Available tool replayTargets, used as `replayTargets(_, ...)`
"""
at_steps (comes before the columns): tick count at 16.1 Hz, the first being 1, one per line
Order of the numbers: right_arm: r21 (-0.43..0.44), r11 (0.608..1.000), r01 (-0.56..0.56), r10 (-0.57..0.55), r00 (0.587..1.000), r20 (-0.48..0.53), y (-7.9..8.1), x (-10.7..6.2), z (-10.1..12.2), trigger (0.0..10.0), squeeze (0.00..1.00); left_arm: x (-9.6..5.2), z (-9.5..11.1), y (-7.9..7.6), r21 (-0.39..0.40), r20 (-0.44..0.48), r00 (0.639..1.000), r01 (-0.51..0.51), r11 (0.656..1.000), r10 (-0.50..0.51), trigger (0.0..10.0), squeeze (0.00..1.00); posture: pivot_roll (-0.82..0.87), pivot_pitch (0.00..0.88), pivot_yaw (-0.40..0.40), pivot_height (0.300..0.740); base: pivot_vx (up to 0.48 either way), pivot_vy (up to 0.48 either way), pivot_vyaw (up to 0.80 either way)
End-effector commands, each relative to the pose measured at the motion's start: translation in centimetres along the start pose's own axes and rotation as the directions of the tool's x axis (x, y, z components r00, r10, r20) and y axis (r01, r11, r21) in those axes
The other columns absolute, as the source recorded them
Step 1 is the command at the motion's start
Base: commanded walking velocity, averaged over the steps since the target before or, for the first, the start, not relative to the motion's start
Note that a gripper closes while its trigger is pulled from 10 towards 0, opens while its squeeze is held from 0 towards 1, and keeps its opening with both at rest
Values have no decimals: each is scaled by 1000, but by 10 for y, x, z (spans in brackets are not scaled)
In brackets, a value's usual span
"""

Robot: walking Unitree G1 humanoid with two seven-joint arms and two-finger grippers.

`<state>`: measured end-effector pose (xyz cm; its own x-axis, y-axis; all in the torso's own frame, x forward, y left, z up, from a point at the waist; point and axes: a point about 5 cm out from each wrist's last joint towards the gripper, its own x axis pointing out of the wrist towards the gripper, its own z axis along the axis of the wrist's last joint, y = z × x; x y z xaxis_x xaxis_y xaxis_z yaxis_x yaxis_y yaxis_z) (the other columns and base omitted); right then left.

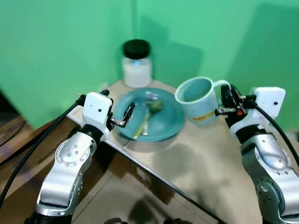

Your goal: Setting the table

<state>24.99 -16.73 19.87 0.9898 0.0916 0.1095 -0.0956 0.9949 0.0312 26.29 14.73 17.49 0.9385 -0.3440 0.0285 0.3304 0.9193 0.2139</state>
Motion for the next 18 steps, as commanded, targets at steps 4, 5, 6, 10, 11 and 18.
replayTargets(4, 65, 998, 4, -4, 1000, 9, 4, -2, -1, 10000, 0, -7, 0, 0, 13, 2, 1000, -15, 1000, 15, 10000, 63, 96, 0, 2, 740, 0, 0, -800)
replayTargets(5, 82, 997, 0, -1, 1000, 6, 4, -2, -1, 10000, 0, -8, -1, 2, 17, -1, 1000, -18, 1000, 18, 10000, 59, 97, 0, 1, 740, 0, 0, -800)
replayTargets(6, 109, 994, -8, 8, 1000, 3, 6, -3, -2, 10000, 0, -9, -3, 5, 18, -13, 999, -34, 999, 34, 10000, 55, 98, 0, 4, 740, 0, 0, -800)
replayTargets(10, 90, 995, -45, 43, 999, 23, 11, 0, 0, 10000, 0, -10, -4, 3, 0, -27, 999, -30, 1000, 30, 10000, 51, 99, 0, 2, 740, 0, 0, -800)
replayTargets(11, 81, 994, -67, 67, 998, 9, 13, 1, -1, 10000, 0, -10, -3, 2, -3, -25, 999, -20, 1000, 20, 10000, 51, 103, 0, -5, 740, 0, 0, -800)
replayTargets(18, 77, 938, -338, 344, 935, -85, 40, -7, -17, 10000, 0, -15, -9, 3, -18, -54, 998, -38, 999, 37, 10000, 43, 106, 0, -12, 740, 0, 0, -800)
